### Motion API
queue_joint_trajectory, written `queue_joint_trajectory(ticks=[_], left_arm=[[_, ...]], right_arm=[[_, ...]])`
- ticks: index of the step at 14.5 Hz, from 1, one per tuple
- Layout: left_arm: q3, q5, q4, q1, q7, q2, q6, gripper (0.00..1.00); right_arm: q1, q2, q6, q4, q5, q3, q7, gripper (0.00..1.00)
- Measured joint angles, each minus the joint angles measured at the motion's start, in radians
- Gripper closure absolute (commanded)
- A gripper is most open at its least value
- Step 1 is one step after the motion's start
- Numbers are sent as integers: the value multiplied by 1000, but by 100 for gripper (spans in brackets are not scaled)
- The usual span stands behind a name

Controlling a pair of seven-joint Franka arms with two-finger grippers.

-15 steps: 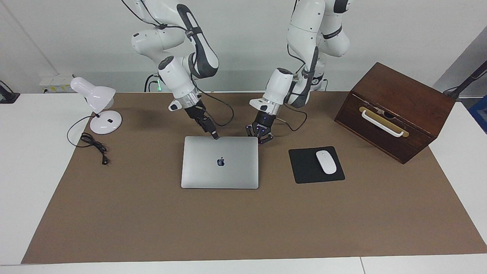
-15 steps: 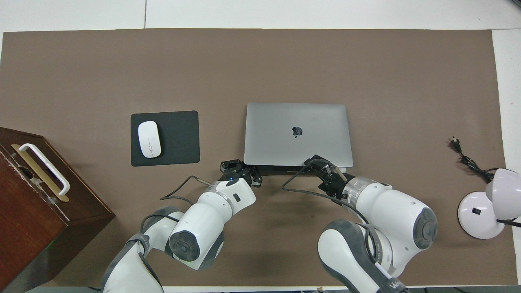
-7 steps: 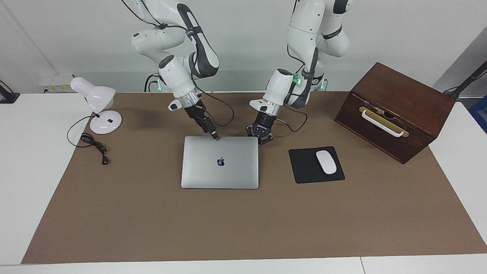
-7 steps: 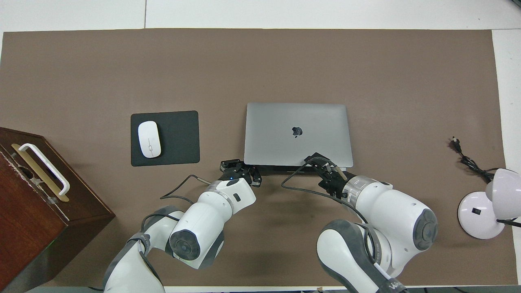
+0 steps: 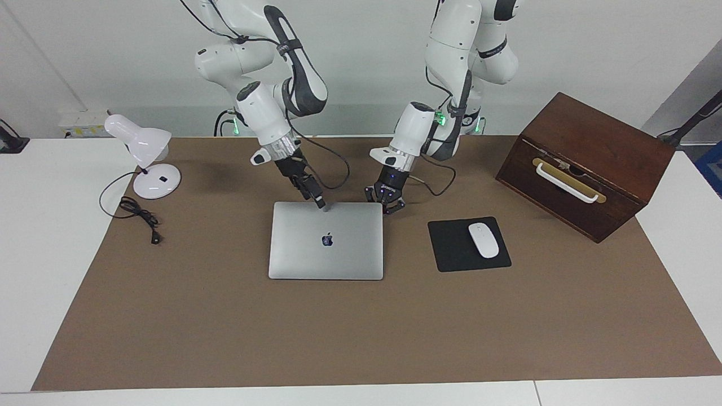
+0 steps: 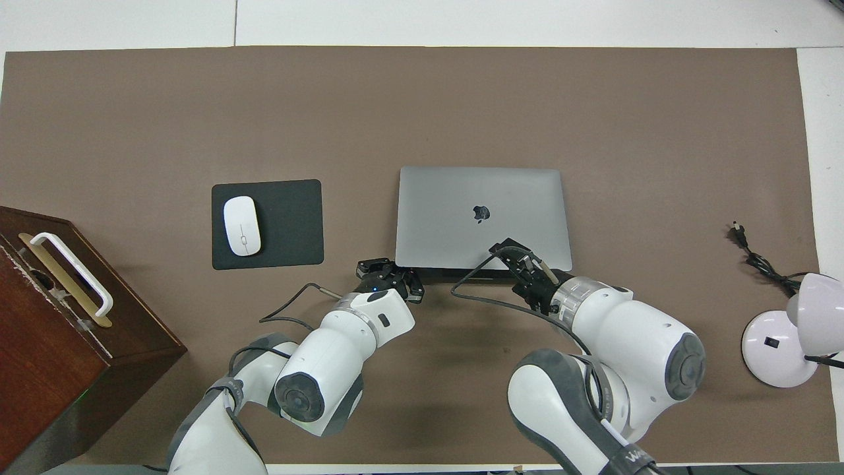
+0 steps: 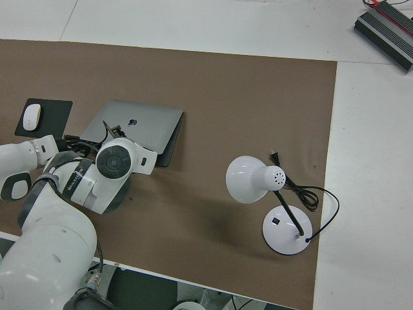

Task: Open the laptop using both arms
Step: 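Lift the laptop lid upward with the right gripper, left gripper holding base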

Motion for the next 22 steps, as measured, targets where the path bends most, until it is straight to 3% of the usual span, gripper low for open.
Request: queue_joint_trajectory(ticks=[12,22], left_arm=[[0,0,0,0,11,1,0,100],[0,0,1,0,12,1,1,100]], right_arm=[[-62,54,2,94,0,-1,-129,0],[-103,105,2,244,0,-1,-242,0]])
